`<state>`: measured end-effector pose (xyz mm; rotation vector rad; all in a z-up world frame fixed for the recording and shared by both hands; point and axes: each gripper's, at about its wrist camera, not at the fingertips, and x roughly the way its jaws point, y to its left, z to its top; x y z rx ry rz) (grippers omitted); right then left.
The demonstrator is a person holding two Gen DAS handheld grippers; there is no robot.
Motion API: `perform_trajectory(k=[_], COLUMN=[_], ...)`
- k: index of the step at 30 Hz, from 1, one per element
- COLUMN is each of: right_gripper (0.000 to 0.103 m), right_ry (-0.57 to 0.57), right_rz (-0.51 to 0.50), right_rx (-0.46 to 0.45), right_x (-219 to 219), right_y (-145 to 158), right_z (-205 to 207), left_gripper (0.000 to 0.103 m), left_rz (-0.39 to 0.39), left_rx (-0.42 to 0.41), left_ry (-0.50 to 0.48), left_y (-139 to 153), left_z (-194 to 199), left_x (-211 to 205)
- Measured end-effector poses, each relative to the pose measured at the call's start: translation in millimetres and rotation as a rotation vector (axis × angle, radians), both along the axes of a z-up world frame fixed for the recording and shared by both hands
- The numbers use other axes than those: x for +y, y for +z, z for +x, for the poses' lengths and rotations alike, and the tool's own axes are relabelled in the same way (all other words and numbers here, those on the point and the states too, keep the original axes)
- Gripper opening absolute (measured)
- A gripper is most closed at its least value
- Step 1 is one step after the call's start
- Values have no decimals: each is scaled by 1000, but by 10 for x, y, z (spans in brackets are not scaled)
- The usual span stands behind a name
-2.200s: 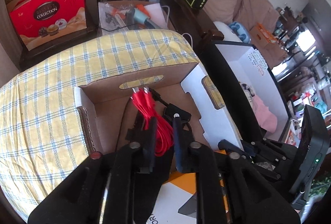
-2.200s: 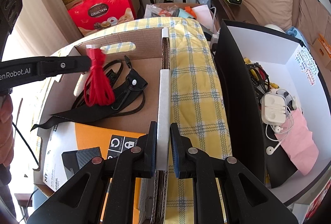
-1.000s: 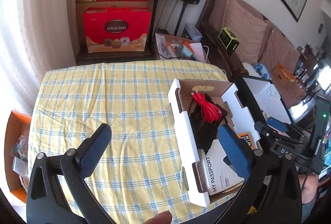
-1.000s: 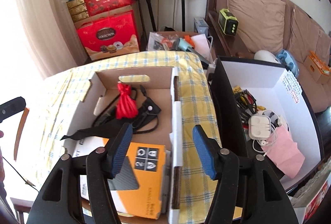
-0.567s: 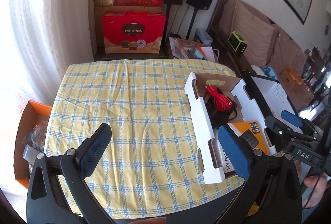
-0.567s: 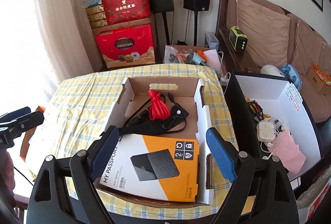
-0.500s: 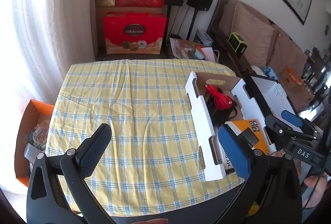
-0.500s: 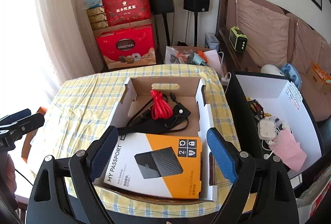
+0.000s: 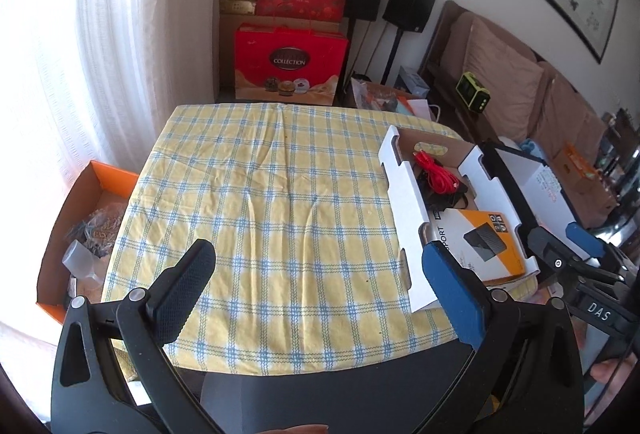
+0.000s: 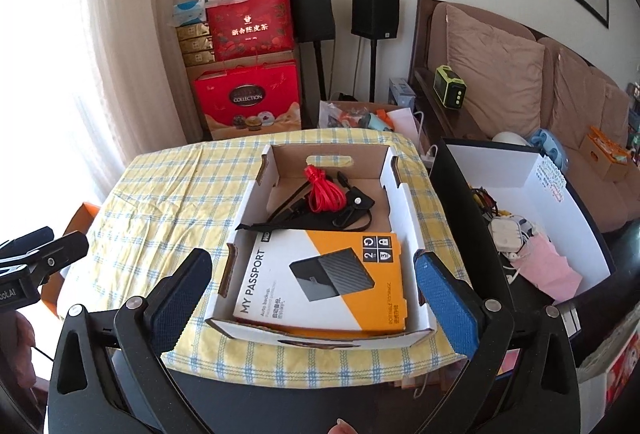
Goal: Organize objects
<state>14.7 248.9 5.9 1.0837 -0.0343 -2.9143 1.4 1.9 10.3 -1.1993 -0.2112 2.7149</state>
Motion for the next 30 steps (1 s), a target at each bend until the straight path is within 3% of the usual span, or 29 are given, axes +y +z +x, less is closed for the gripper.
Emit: perform_trajectory(k=[7, 30], right_gripper=[103, 103], right_ry=[-6, -52], right_rz=[6, 21], right_rx=[7, 15], right_x=[-60, -46], right_y=[-47, -85], right_z=[146, 279], left_gripper=[103, 103], left_rz=[-10, -44], left_rx=[12, 4], left_ry=[43, 54], left_y=[-7, -49], left_z=[155, 237], left_x=[-88, -25])
